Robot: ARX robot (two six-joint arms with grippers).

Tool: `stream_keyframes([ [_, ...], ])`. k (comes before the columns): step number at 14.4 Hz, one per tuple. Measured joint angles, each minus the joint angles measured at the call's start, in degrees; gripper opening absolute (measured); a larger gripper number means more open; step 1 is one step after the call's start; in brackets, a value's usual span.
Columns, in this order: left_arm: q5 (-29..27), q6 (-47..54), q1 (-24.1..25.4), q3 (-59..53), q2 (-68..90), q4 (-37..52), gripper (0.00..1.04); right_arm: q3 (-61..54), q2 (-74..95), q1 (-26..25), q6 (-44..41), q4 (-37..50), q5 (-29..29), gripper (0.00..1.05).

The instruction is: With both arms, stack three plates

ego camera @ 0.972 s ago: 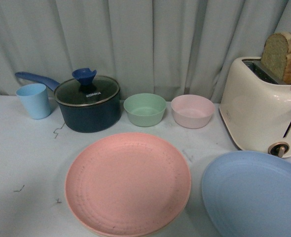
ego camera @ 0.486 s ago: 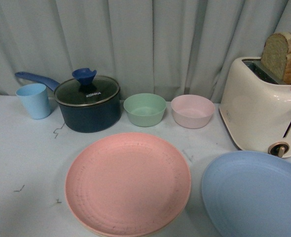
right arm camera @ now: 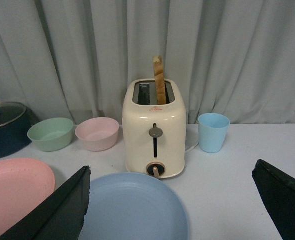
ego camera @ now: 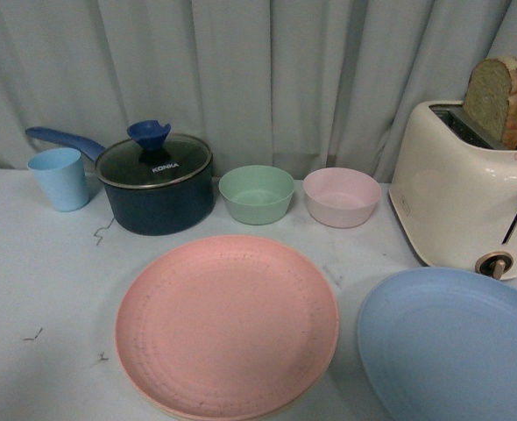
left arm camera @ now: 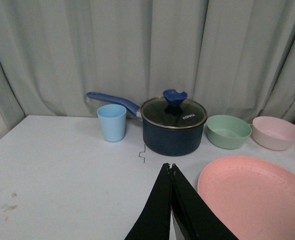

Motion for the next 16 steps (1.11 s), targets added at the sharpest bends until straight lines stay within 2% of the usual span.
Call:
stream_keyframes([
  [4, 0.0, 0.0, 0.0, 0.0, 0.0, 0.3, 0.02, 0.0, 0.0, 0.0, 0.0, 0.0, 0.0, 0.98],
  [6, 0.0, 0.0, 0.0, 0.0, 0.0, 0.1, 0.06, 0.0, 0.0, 0.0, 0.0, 0.0, 0.0, 0.98],
  [7, 0.0, 0.0, 0.0, 0.0, 0.0, 0.2, 0.15, 0.0, 0.0, 0.0, 0.0, 0.0, 0.0, 0.98],
  [13, 0.0, 0.0, 0.0, 0.0, 0.0, 0.2, 0.89, 0.0, 0.0, 0.0, 0.0, 0.0, 0.0, 0.98],
  [14, -0.1, 0.0, 0.0, 0.0, 0.0, 0.2, 1.00, 1.1, 3.6, -5.1, 1.7, -2.6, -12.2, 0.98],
  [15, 0.0, 0.0, 0.0, 0.0, 0.0, 0.3, 0.97, 1.8, 11.9, -12.8, 4.3, 1.7, -24.8, 0.98],
  [16, 0.0, 0.0, 0.0, 0.0, 0.0, 0.2, 0.98, 1.8, 17.5, -17.0, 6.0, 7.4, -34.4, 0.98],
])
